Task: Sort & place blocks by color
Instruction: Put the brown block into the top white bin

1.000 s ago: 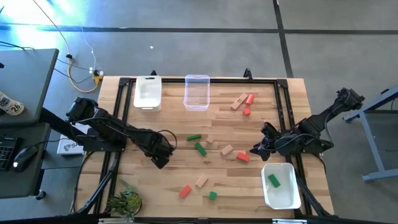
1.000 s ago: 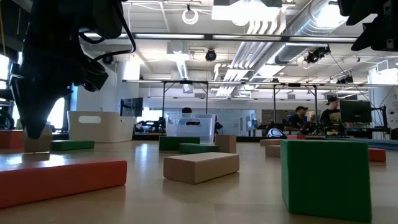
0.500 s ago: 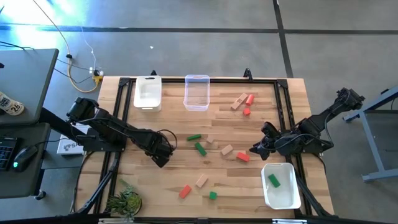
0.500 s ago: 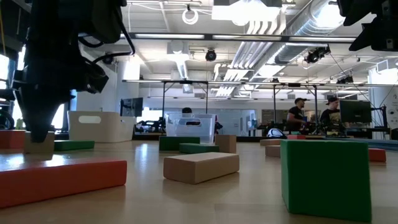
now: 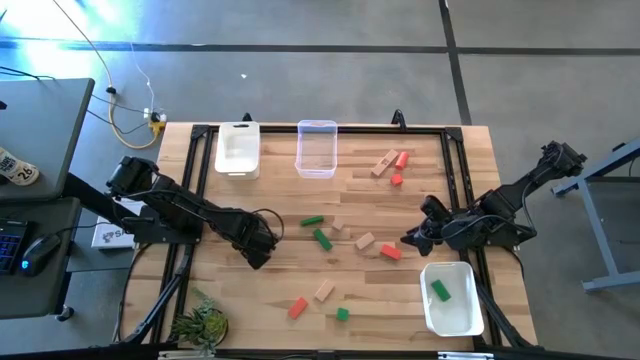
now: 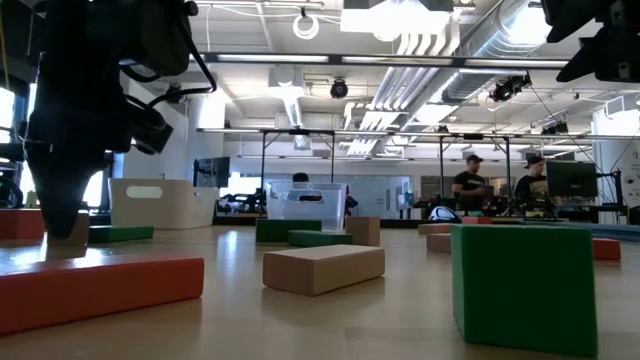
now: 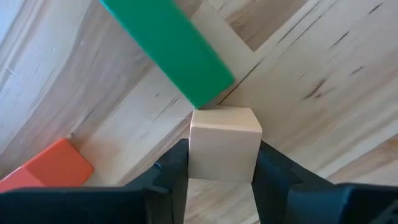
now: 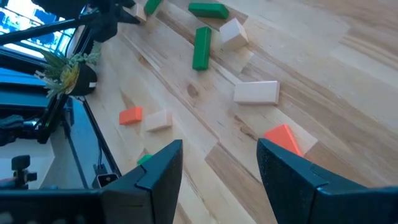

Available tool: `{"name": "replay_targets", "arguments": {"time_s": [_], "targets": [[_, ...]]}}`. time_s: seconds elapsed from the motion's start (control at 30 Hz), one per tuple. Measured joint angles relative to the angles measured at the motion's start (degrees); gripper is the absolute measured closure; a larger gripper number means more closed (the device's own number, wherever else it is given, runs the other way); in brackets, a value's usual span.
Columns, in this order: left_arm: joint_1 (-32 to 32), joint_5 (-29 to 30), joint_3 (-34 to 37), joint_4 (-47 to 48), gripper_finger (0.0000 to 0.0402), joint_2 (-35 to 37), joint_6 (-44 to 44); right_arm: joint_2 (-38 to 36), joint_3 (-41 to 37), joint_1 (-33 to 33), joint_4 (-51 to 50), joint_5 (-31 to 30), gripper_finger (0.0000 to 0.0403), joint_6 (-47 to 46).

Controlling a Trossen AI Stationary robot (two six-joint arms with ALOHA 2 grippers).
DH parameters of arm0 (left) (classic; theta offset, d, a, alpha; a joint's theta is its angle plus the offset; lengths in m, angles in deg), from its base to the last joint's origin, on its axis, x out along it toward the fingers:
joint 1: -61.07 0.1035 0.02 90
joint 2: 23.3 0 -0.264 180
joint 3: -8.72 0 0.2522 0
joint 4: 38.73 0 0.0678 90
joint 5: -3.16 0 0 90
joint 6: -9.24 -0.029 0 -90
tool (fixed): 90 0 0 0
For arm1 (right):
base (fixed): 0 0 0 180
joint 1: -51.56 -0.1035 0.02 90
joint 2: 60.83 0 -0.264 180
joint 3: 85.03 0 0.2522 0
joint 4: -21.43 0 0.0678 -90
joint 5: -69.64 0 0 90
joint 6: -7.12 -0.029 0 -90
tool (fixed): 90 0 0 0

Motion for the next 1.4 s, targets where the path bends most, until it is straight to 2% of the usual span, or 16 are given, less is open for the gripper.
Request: {"name": "replay_targets", "arguments": {"time_s": [0.2,0.3,0.57,0.8,0.97,1.17,1.4], "targets": [[0.02,-0.28,-0.08,-0.62,0.0294,0.94,-2.07,-0.02,0.0,-0.02,0.09,-0.21,0.021,-1.94],[0.13,-0.11,-0.87,-0.66,0.0294,3.82,-2.56,0.0,0.0,-0.02,1.66,-0.73,0.021,-2.0],[4.69,5.09,-1.09,0.59,0.0294,15.83,-4.11,0.0,0.02,0.53,9.07,-9.18,0.021,4.38],[13.33,10.96,-1.1,0.47,0.0292,26.27,-9.68,-0.01,0.04,4.79,18.33,-11.01,0.021,15.31],[21.04,13.74,-1.11,0.33,0.0286,30.79,-15.99,-0.02,0.04,9.02,26.59,-14.49,0.021,24.95],[32.67,16.01,-1.11,-0.03,0.0287,32.34,-24.68,0.0,0.04,13.88,35.43,-14.5,0.021,35.39],[44.64,15.74,-1.1,-0.04,0.0286,31.47,-34.68,-0.02,0.04,19.06,39.24,-14.13,0.021,40.56]]}}
